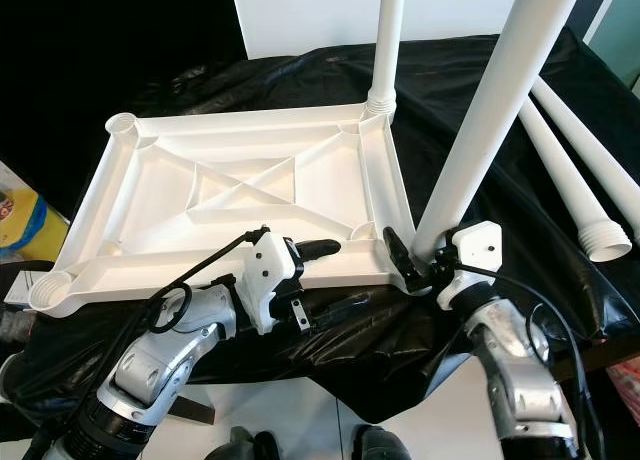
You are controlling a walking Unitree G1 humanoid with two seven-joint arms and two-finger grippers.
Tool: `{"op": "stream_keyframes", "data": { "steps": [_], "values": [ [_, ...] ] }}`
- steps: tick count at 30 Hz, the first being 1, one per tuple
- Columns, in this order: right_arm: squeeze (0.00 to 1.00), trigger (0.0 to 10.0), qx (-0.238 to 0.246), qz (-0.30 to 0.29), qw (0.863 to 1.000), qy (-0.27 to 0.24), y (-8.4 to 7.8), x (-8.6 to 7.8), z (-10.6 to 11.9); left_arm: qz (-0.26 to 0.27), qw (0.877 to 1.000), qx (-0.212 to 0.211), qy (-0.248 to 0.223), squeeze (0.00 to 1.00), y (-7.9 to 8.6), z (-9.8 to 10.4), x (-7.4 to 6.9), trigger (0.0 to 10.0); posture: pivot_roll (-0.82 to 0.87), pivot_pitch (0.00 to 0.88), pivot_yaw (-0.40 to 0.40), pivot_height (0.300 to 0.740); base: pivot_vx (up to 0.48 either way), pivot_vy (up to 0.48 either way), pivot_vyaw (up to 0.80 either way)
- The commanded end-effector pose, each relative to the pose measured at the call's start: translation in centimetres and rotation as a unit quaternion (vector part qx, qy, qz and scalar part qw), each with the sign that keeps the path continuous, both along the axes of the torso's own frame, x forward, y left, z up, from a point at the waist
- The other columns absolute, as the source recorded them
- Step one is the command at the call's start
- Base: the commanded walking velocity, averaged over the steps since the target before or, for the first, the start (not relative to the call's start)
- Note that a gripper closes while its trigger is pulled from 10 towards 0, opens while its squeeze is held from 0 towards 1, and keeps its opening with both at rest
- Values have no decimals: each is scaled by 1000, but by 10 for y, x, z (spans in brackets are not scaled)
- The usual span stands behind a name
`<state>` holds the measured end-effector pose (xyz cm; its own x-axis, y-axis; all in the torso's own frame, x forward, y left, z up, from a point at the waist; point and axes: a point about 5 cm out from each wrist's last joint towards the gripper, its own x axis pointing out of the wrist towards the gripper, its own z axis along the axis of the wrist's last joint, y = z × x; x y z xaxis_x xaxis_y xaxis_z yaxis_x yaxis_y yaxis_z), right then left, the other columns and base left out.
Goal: Building children table
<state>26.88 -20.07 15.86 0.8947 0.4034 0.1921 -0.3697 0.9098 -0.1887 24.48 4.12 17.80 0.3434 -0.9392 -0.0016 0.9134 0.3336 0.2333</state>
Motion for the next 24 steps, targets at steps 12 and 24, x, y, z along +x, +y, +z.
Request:
{"op": "stream_keyframes", "data": {
  "steps": [12, 24],
  "values": [
    [0, 0, -22, 41, 999, 23, -6, 13, -5, -6, 1000, -1, -1, 0, -1, 1, -2, 10000, -141, 156, 64, 740, 0, 0, 0],
    [0, 10000, -7, 32, 998, 62, -3, 9, -22, -3, 1000, -2, -1, 0, 0, 1, -2, 10000, -141, 157, 63, 740, 0, 0, 0]
  ]
}}
